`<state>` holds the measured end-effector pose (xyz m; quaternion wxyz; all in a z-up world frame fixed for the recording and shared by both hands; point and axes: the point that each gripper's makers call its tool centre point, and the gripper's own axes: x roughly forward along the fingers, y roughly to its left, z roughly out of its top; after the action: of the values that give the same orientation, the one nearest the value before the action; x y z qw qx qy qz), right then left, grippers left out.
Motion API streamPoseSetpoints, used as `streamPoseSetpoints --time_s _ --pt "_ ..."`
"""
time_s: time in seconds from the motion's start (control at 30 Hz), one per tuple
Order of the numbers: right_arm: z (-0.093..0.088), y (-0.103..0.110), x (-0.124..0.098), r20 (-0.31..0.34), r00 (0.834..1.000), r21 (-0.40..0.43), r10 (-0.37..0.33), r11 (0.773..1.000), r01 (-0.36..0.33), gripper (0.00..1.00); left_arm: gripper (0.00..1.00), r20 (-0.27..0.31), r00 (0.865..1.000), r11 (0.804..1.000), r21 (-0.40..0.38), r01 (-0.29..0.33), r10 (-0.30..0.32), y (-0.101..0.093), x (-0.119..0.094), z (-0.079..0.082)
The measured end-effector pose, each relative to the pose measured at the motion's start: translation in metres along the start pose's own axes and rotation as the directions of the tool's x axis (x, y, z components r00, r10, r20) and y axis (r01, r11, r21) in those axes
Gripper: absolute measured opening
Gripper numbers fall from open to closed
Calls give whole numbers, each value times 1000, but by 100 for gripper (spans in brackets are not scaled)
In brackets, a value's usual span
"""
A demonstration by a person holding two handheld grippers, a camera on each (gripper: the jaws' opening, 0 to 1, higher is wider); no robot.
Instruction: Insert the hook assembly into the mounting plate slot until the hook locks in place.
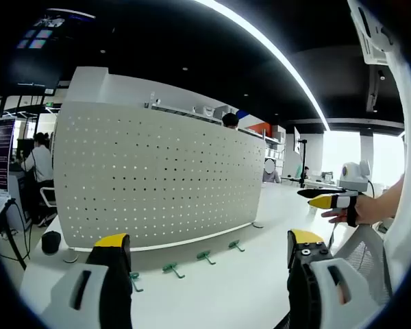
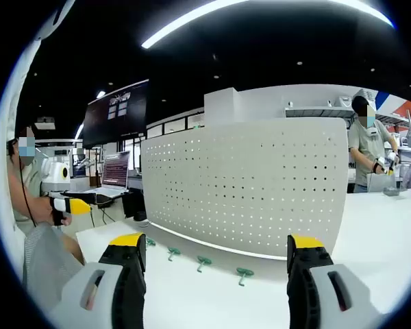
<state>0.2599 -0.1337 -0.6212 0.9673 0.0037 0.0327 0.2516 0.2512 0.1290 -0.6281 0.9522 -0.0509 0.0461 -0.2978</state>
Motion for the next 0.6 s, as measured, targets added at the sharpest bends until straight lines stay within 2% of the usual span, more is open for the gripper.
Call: streamPoseSetpoints --time_s 0.4,0.6 --pt "-1 0 0 -3 1000 2 2 1000 -2 81 95 -4 1000 1000 -4 -7 7 1 0 -1" --pt "2 -1 0 15 1000 0 0 1000 0 82 95 -2 1000 1000 -4 -4 4 1 0 -1"
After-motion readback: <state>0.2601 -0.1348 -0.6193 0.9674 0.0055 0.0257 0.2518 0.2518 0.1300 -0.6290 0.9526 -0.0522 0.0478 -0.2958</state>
